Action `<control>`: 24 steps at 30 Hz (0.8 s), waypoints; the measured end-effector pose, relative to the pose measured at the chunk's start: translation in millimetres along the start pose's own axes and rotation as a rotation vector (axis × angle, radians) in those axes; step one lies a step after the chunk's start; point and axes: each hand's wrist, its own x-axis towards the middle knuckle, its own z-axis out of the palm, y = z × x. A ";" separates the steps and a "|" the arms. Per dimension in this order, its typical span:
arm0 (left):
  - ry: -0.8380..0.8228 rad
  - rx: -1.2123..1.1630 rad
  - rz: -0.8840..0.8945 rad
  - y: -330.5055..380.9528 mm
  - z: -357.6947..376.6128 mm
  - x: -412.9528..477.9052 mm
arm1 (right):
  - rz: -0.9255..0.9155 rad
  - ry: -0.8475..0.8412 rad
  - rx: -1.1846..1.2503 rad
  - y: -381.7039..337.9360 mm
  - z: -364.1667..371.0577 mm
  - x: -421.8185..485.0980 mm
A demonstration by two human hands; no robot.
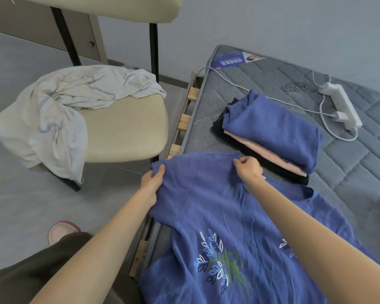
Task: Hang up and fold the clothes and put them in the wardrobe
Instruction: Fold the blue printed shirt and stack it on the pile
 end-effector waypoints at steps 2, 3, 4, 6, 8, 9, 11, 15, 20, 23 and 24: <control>0.080 0.007 0.127 1.9 -1.0 3.5 | -0.071 0.045 0.023 -6.3 1.4 2.8; 0.116 0.020 0.179 3.2 -2.2 4.9 | -0.117 0.072 0.024 -9.6 1.4 4.3; 0.139 0.032 0.227 4.3 -3.7 6.1 | -0.159 0.095 0.023 -13.7 0.9 5.1; 0.163 0.056 0.309 6.7 -5.5 8.4 | -0.203 0.123 0.045 -21.4 0.5 5.9; 0.196 0.073 0.345 8.4 -6.7 11.9 | -0.191 0.143 0.062 -25.0 1.0 6.4; 0.215 0.076 0.347 9.0 -7.2 13.8 | -0.177 0.156 0.064 -25.4 1.7 7.3; 0.242 0.065 0.339 9.8 -8.6 18.0 | -0.135 0.166 0.076 -25.9 3.2 8.6; 0.271 0.006 0.314 9.6 -8.9 22.6 | 0.032 -0.020 0.545 -30.4 7.0 12.8; 0.396 -0.100 0.317 13.2 -13.6 20.8 | 0.233 -0.138 0.865 -27.9 5.3 15.9; 0.414 -0.093 0.323 16.5 -16.1 19.9 | 0.258 -0.169 0.910 -27.9 6.1 17.3; 0.411 -0.095 0.321 17.0 -16.7 20.1 | 0.234 -0.178 0.910 -28.7 6.6 16.8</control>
